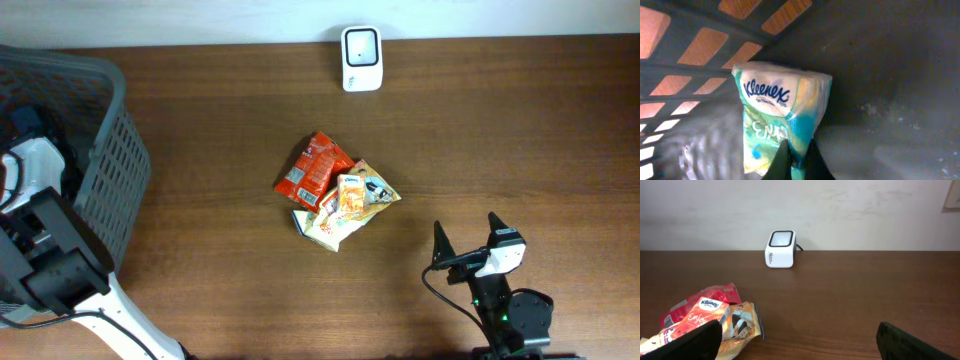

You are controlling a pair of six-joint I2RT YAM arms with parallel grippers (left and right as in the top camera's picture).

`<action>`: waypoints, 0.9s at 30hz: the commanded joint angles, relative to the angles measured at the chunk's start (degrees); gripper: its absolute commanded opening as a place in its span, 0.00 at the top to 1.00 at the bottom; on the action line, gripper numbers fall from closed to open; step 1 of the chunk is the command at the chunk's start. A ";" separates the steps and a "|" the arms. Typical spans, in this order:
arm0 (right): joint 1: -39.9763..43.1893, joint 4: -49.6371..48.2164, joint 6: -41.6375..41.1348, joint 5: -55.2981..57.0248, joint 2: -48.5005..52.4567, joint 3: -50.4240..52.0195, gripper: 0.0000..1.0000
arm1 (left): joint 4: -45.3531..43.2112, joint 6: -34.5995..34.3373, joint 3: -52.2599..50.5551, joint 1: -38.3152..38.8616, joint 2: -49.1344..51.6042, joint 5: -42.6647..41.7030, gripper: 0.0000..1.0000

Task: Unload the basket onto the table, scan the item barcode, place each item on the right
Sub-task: 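Carry the green tissue pack out and drop it on the pile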

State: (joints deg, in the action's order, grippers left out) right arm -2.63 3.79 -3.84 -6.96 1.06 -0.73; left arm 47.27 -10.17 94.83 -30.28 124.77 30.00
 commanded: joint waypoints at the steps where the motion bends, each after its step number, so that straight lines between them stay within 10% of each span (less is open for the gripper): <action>1: -0.39 0.07 0.42 -0.11 -0.22 0.42 0.02 | 1.36 0.85 0.20 0.02 0.66 -3.67 1.00; 15: -0.39 0.07 0.42 -0.09 -0.22 0.42 0.02 | 13.38 0.42 16.87 2.36 -38.36 -47.78 1.00; 27: -0.39 0.07 0.44 -0.11 -0.22 0.42 0.02 | 12.55 0.39 2.82 48.59 -27.28 -53.16 1.00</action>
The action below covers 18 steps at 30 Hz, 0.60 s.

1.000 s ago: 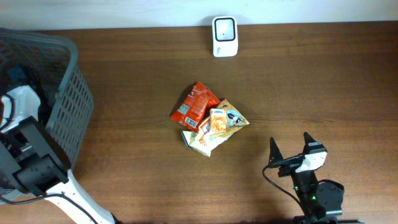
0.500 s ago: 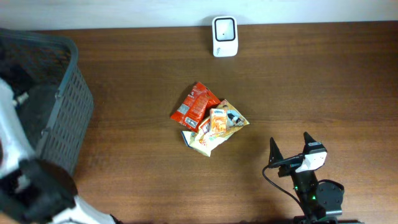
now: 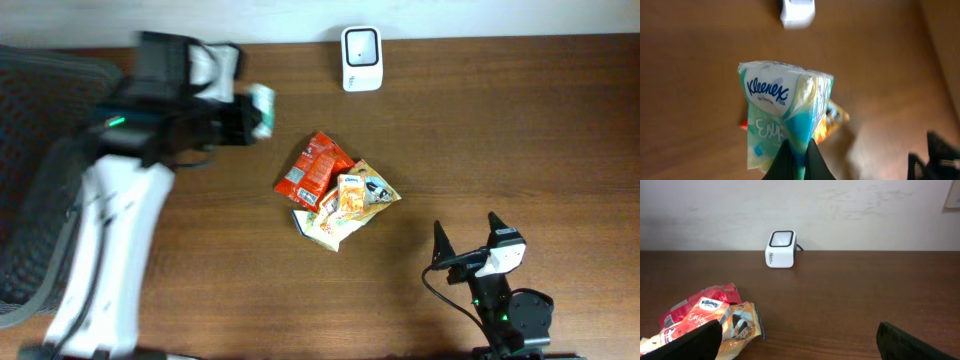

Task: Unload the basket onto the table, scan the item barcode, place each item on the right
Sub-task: 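Carry the green tissue pack out and drop it on the pile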

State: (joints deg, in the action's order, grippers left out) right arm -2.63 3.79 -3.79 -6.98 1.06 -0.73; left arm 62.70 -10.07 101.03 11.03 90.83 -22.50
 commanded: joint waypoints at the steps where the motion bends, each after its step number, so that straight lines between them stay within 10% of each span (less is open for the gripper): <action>1: -0.42 0.07 0.39 -0.09 -0.22 0.42 0.02 | -4.09 0.28 -3.56 9.99 10.01 -0.66 1.00; 5: -0.39 0.07 0.39 -0.07 -0.22 0.42 0.02 | -8.44 0.31 -3.56 17.92 21.38 -0.55 1.00; 11: -0.39 0.07 0.37 -0.07 -0.22 0.42 0.01 | -7.87 0.33 -2.75 19.30 26.03 3.28 0.57; 18: -0.39 0.07 0.37 -0.09 -0.22 0.42 0.01 | 16.41 0.39 26.23 10.54 25.18 11.87 0.38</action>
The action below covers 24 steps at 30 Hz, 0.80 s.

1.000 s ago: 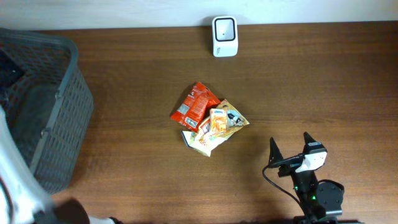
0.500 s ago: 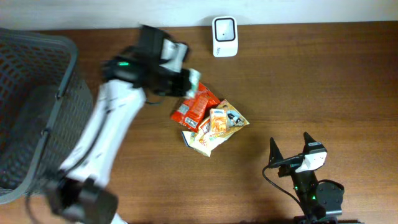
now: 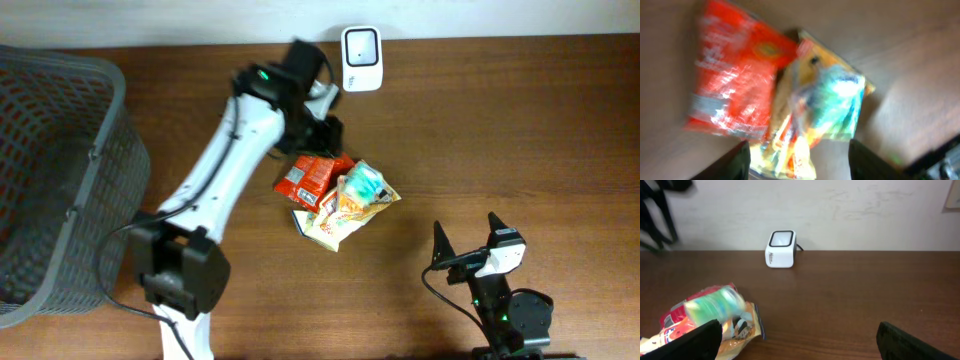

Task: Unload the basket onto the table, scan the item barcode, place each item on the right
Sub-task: 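Carry the green tissue pack out and drop it on the pile, then move the left gripper from the basket over the pile of items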

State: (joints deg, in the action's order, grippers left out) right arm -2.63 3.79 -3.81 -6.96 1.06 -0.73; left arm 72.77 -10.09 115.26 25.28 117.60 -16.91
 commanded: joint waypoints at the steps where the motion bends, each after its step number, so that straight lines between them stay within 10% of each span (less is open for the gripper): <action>1: -0.39 0.07 0.39 -0.09 -0.22 0.42 0.02 | 9.68 0.42 16.04 -4.72 -1.60 8.28 0.32; 6: -0.39 0.07 0.42 -0.11 -0.22 0.42 0.02 | 23.96 0.59 34.25 -11.74 -2.29 18.10 0.01; 24: -0.42 0.07 0.42 -0.09 -0.22 0.42 0.02 | 21.07 0.98 14.99 -39.74 -8.83 29.99 0.11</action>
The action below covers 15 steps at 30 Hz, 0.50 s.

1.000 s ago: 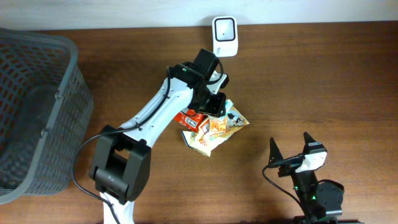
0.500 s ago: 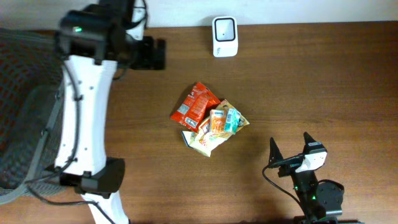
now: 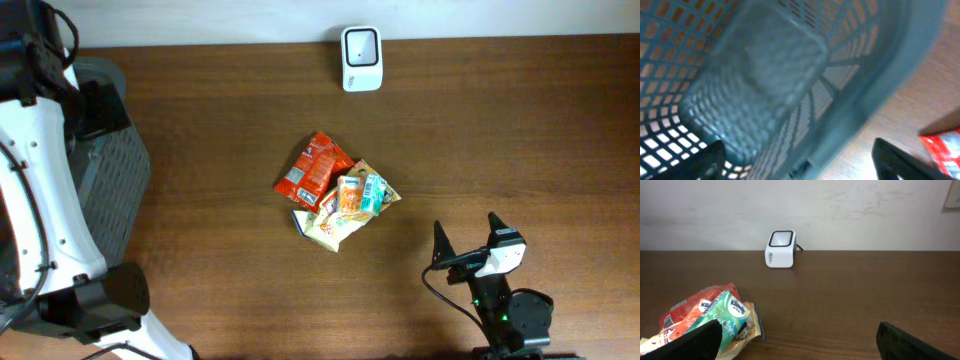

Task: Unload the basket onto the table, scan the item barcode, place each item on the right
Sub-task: 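Move the left gripper from the basket over the pile of items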

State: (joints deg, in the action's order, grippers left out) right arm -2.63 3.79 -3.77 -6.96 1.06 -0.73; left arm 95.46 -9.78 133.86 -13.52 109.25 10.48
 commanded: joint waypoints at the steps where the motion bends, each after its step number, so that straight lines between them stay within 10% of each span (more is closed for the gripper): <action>1: -0.39 0.07 0.37 -0.11 -0.22 0.42 0.02 | -2.47 0.68 -5.84 -0.92 -0.48 2.25 0.09; 7: -0.39 0.07 0.35 -0.09 -0.22 0.42 0.02 | -8.81 5.55 -14.97 -0.92 -0.48 -6.21 0.06; 15: -0.39 0.07 0.35 -0.09 -0.22 0.42 0.02 | -22.21 5.49 -17.07 -0.92 -0.46 0.50 0.39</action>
State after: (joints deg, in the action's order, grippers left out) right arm -2.63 3.77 -3.79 -6.96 1.06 -0.73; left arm 75.29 -4.47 116.86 -14.00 109.19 6.11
